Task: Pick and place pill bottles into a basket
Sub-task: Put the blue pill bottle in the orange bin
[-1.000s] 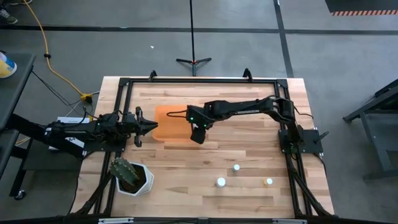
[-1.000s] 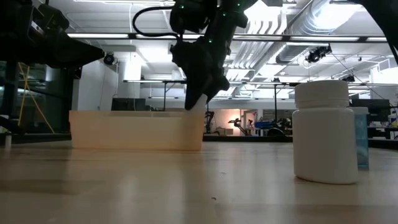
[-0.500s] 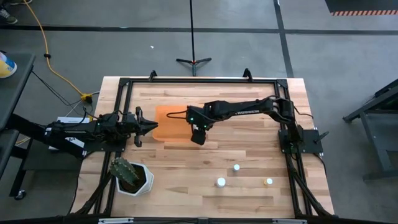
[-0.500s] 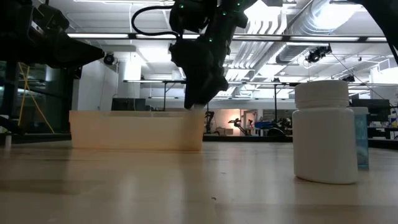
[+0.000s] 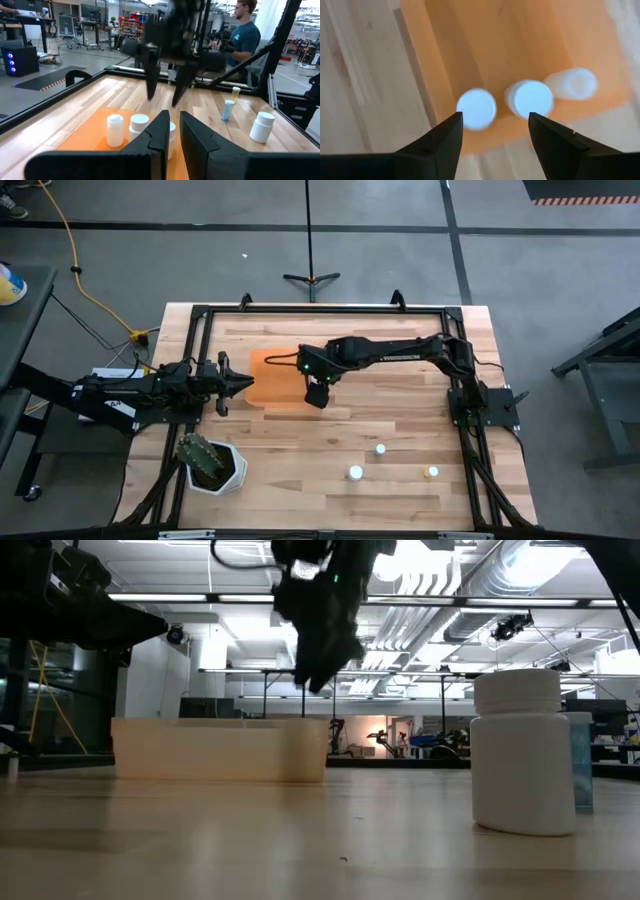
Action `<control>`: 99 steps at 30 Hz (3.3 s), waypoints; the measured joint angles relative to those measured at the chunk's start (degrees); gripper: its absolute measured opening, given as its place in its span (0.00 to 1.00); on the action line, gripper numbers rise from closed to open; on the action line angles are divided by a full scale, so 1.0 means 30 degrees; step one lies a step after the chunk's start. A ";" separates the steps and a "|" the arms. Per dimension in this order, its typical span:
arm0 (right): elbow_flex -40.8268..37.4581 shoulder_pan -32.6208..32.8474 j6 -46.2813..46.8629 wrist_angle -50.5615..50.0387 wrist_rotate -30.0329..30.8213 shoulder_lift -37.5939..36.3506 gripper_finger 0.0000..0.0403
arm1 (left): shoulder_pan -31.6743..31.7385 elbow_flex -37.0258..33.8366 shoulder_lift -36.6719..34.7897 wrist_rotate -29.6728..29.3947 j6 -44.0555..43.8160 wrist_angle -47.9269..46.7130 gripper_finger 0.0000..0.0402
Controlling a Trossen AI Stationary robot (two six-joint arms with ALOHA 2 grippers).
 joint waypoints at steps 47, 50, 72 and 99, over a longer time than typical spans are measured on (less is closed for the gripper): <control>-0.8990 0.9514 1.8931 -0.2966 0.0208 -0.5078 0.65 | -0.0007 -0.0001 0.0006 0.0444 -0.0146 -0.0044 0.20; -0.9494 0.9507 1.8936 -0.2580 -0.0166 -0.5078 0.65 | -0.0007 0.0006 0.0006 0.0437 -0.0146 -0.0051 0.20; -0.9928 0.9499 1.8317 -0.1809 0.0300 -0.4896 0.64 | -0.0007 0.0003 0.0006 0.0423 -0.0146 -0.0051 0.20; -0.9914 0.9558 1.7179 -0.1721 -0.0581 -0.3854 0.64 | -0.0006 0.0006 0.0005 0.0415 -0.0146 -0.0058 0.20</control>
